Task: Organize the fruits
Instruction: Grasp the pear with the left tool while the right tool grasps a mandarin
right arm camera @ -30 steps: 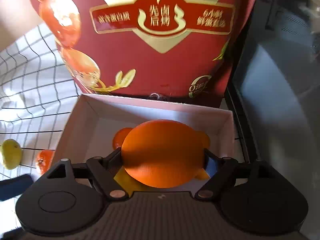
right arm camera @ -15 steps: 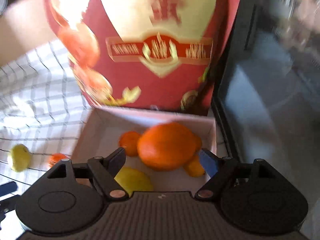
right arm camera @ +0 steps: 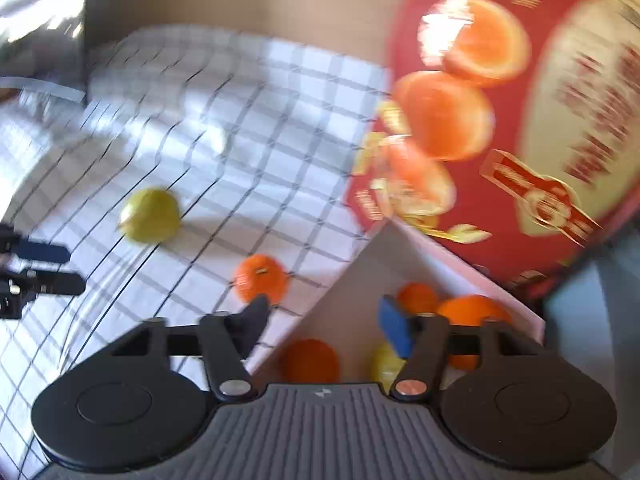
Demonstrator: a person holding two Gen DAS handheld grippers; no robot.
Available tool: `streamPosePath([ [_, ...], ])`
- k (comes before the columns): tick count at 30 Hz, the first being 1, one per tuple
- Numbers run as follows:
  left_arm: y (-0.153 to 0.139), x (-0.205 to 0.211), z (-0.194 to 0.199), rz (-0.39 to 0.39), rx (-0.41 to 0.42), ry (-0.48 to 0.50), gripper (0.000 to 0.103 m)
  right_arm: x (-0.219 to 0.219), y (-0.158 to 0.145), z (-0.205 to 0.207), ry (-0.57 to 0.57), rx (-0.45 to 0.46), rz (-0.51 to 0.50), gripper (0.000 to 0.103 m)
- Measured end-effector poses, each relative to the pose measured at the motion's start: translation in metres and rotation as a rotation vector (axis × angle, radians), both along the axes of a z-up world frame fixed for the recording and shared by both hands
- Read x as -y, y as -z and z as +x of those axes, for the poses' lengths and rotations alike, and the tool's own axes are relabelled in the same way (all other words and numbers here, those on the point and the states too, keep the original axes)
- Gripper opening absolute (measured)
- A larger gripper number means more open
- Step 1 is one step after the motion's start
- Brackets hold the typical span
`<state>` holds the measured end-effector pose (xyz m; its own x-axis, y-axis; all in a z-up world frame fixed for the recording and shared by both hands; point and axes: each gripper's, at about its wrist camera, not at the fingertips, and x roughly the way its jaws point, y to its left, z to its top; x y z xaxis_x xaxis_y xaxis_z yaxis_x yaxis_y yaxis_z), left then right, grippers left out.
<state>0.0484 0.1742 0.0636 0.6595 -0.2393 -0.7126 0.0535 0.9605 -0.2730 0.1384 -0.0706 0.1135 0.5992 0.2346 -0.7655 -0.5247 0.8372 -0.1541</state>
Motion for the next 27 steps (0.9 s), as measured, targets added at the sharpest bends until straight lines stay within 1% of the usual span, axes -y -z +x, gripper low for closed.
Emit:
streamPosePath([
  [3, 0.004, -0.010, -0.004, -0.014, -0.006, -0.017, 0.051, -0.030, 0.008, -0.003, -0.052, 0.001, -0.050, 0.053],
  [6, 0.005, -0.022, -0.008, -0.021, -0.006, -0.035, 0.051, -0.055, 0.020, 0.010, -0.065, -0.009, -0.084, 0.053],
  [8, 0.006, -0.029, -0.011, -0.023, -0.006, -0.045, 0.051, -0.068, 0.033, 0.021, -0.052, -0.020, -0.120, 0.053],
  [11, 0.008, -0.039, -0.015, -0.026, -0.002, -0.053, 0.051, -0.080, 0.053, 0.039, -0.024, -0.067, -0.165, 0.053],
  [12, 0.010, -0.042, -0.015, -0.026, -0.006, -0.052, 0.051, -0.082, 0.059, 0.045, -0.012, -0.079, -0.178, 0.056],
  [13, 0.012, -0.044, -0.014, -0.025, -0.013, -0.050, 0.051, -0.082, 0.063, 0.048, -0.009, -0.094, -0.172, 0.056],
  [14, 0.013, -0.046, -0.013, -0.022, -0.019, -0.047, 0.051, -0.084, 0.068, 0.052, 0.000, -0.110, -0.171, 0.055],
  [15, 0.014, -0.046, -0.012, -0.018, -0.023, -0.045, 0.051, -0.085, 0.072, 0.054, 0.003, -0.116, -0.177, 0.048],
  [18, 0.014, -0.047, -0.004, -0.003, -0.023, -0.034, 0.051, -0.091, 0.076, 0.052, -0.001, -0.108, -0.197, 0.047],
  [20, 0.011, -0.046, 0.002, 0.021, -0.012, -0.009, 0.051, -0.091, 0.071, 0.046, 0.002, -0.107, -0.164, 0.047],
  [23, 0.003, -0.041, 0.021, 0.080, 0.024, 0.051, 0.051, -0.083, 0.056, 0.023, 0.013, -0.123, -0.035, 0.047],
  [25, -0.004, -0.035, 0.038, 0.139, 0.058, 0.106, 0.051, -0.078, 0.049, 0.003, 0.005, -0.124, 0.028, 0.047],
  [27, -0.007, -0.027, 0.052, 0.216, 0.083, 0.158, 0.051, -0.072, 0.045, -0.023, -0.004, -0.112, 0.066, 0.047],
])
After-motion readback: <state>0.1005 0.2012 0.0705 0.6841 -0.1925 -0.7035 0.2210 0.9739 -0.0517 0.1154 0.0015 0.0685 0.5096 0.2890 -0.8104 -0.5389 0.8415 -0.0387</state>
